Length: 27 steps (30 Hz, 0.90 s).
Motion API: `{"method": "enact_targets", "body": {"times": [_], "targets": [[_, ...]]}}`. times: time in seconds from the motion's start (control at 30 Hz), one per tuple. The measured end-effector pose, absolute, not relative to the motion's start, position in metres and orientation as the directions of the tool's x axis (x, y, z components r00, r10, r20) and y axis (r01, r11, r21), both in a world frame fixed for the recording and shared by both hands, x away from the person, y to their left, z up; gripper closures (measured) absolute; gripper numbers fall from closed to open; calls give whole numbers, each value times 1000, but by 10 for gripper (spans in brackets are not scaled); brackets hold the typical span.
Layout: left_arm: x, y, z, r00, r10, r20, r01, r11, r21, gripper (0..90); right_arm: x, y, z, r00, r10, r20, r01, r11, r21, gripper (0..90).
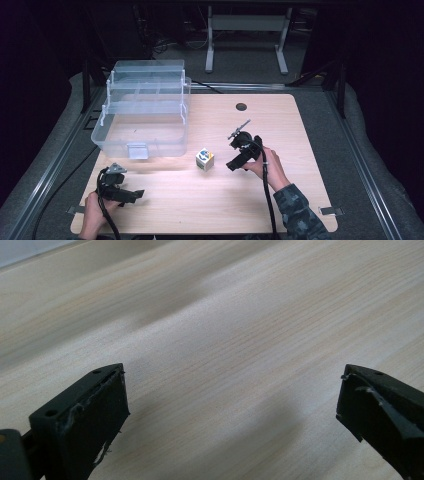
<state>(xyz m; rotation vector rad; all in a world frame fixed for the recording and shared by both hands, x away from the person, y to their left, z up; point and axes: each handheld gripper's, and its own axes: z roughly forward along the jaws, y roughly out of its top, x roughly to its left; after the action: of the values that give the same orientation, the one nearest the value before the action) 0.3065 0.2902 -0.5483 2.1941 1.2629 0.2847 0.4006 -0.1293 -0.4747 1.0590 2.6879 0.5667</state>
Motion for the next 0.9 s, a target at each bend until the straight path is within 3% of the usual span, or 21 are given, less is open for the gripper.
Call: {"method": "enact_targets", "body": {"times": [0.53, 0.57, 0.67, 0.83, 0.9], "targets": [[307, 289, -549, 527, 843, -104, 721, -379, 580, 1, 423, -63, -463, -787, 615, -42, 552, 734, 396, 25], [307, 289, -549, 528, 843, -103, 721, -381, 579, 1, 424, -58, -463, -782, 619, -74, 557, 747, 363, 15], [307, 290, -549, 530, 842, -102, 720, -384, 578, 1, 430, -45, -470, -795, 607, -20, 563, 749, 350, 0], [307, 290, -549, 530, 841, -110, 723, -380, 576, 1, 436, -22, -484, -807, 590, -18, 559, 773, 299, 0], [307, 290, -549, 530, 841, -110, 723, -380, 577, 1, 437, -17, -488, -807, 590, -35, 559, 781, 280, 45]]}}
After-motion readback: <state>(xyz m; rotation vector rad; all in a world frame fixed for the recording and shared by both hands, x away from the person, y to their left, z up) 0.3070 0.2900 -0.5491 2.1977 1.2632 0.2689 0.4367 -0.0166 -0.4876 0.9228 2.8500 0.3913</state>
